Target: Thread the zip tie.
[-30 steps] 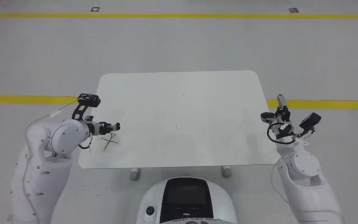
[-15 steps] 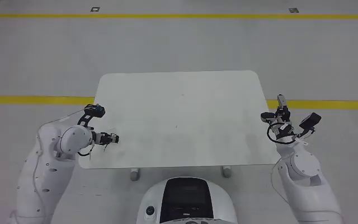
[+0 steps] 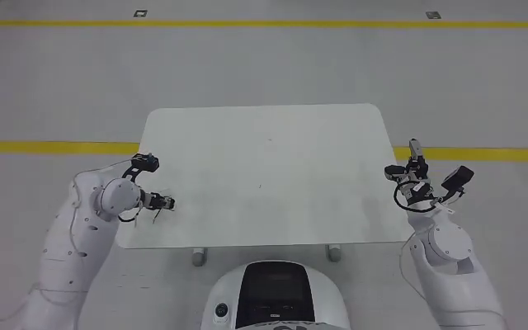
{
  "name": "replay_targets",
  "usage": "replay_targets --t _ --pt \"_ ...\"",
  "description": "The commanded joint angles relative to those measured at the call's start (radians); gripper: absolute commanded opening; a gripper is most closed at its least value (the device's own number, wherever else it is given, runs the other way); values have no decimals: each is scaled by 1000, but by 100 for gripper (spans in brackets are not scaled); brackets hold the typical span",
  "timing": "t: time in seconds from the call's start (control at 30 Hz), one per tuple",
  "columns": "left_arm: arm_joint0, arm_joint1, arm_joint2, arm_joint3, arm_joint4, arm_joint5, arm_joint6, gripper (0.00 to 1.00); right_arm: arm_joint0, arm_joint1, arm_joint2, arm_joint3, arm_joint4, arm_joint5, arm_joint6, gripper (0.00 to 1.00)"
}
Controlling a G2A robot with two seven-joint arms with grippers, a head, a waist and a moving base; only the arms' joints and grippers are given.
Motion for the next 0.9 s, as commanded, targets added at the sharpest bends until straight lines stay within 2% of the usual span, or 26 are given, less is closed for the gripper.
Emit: replay_targets --t 0.0,0.2,0.3,0.33,0.43,0.7,0.8,0.87 --pt "-7 0 4 1 12 13 10 100 0 0 0 0 0 0 0 100" --pt "-7 0 4 1 12 13 10 100 0 0 0 0 0 0 0 100" --pt "-5 -1 20 8 -5 -8 0 100 0 0 0 0 0 0 0 100" --pt "-10 0 23 15 -26 -20 -23 100 0 0 0 0 0 0 0 100" --pt "-26 1 27 27 -42 -17 -60 100 0 0 0 0 0 0 0 100" --pt "-33 2 28 25 -36 -10 -57 100 0 0 0 0 0 0 0 100" --pt "-28 1 24 43 -85 -24 -39 100 0 0 0 0 0 0 0 100" --pt "-30 3 23 42 -80 -29 -33 100 0 0 0 0 0 0 0 100"
